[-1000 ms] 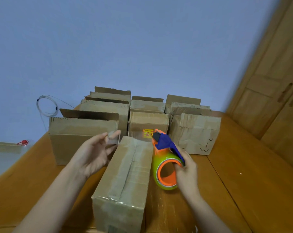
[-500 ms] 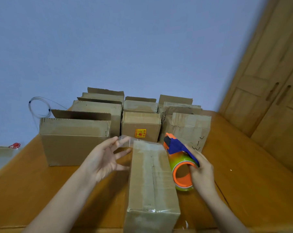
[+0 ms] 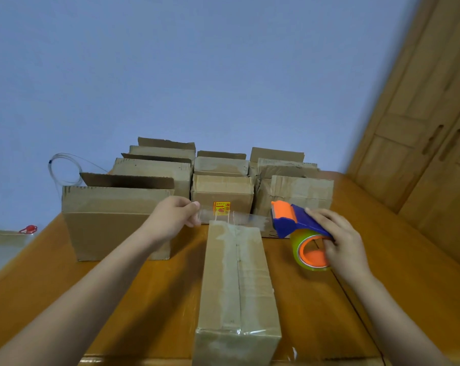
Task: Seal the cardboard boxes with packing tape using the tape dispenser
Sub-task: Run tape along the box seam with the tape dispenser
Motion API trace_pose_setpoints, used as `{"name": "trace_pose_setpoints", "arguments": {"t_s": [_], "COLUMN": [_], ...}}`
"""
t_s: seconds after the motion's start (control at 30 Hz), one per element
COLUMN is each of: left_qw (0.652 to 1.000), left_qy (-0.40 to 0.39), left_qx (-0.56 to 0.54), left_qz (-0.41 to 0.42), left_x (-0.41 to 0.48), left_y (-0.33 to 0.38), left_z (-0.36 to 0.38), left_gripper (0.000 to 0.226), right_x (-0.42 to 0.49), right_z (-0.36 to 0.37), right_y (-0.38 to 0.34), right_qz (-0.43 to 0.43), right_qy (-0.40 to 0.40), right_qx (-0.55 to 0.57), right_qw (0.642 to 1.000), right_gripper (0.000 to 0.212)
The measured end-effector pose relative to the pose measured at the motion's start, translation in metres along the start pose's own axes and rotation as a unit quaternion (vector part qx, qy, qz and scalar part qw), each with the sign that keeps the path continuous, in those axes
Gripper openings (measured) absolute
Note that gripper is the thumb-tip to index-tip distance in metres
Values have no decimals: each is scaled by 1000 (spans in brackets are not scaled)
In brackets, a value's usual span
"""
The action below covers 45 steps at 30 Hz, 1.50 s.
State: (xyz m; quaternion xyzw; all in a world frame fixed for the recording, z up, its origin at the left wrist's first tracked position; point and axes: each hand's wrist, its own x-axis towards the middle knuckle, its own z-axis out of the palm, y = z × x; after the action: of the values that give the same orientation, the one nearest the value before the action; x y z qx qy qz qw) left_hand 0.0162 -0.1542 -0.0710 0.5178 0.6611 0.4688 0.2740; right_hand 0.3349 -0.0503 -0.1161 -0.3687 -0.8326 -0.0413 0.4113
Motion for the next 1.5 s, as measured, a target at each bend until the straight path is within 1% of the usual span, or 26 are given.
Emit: {"name": "trace_pose_setpoints", "arguments": {"t_s": [0.1, 0.23, 0.4, 0.53, 0.7, 0.9, 1.0, 1.27, 1.4, 1.5], "left_qw": [1000, 1000, 997, 996, 996, 996, 998, 993, 990, 993], "left_qy": [-1, 10, 8, -5, -2, -12, -19, -44, -20, 2], "left_qx": [8, 28, 74, 85, 82, 85, 59, -77, -112, -105], "left_qz": [-3, 4, 22, 35, 27, 13, -11, -77, -79, -60], "left_x": [4, 10, 16, 16, 19, 22, 20, 12, 7, 4], "left_y": [-6, -11, -17, -20, -24, -32, -38, -52, -56, -57], "left_z": [4, 9, 10, 10, 14, 17, 20, 34, 49, 58], "left_gripper": [30, 38, 41, 41, 41, 40, 40, 37, 45, 39], "right_x": [3, 11, 21, 23, 23, 16, 8, -21, -29, -35], "right_z": [-3, -6, -5, -2, -1, 4, 12, 33, 43, 48], "right_y": [5, 5, 13, 16, 17, 20, 18, 12, 7, 6], "right_qz": [-34, -67, -106, -102, -82, -93, -80, -7, 13, 25], "right_qy": [-22, -36, -64, -67, -53, -67, -69, -52, -44, -34], "right_qx": [-39, -85, -95, -96, -85, -97, -88, -62, -41, -25], "right_qw": [998, 993, 988, 988, 992, 989, 991, 997, 998, 999], "right_gripper": [76, 74, 79, 82, 70, 70, 69, 76, 76, 77]}}
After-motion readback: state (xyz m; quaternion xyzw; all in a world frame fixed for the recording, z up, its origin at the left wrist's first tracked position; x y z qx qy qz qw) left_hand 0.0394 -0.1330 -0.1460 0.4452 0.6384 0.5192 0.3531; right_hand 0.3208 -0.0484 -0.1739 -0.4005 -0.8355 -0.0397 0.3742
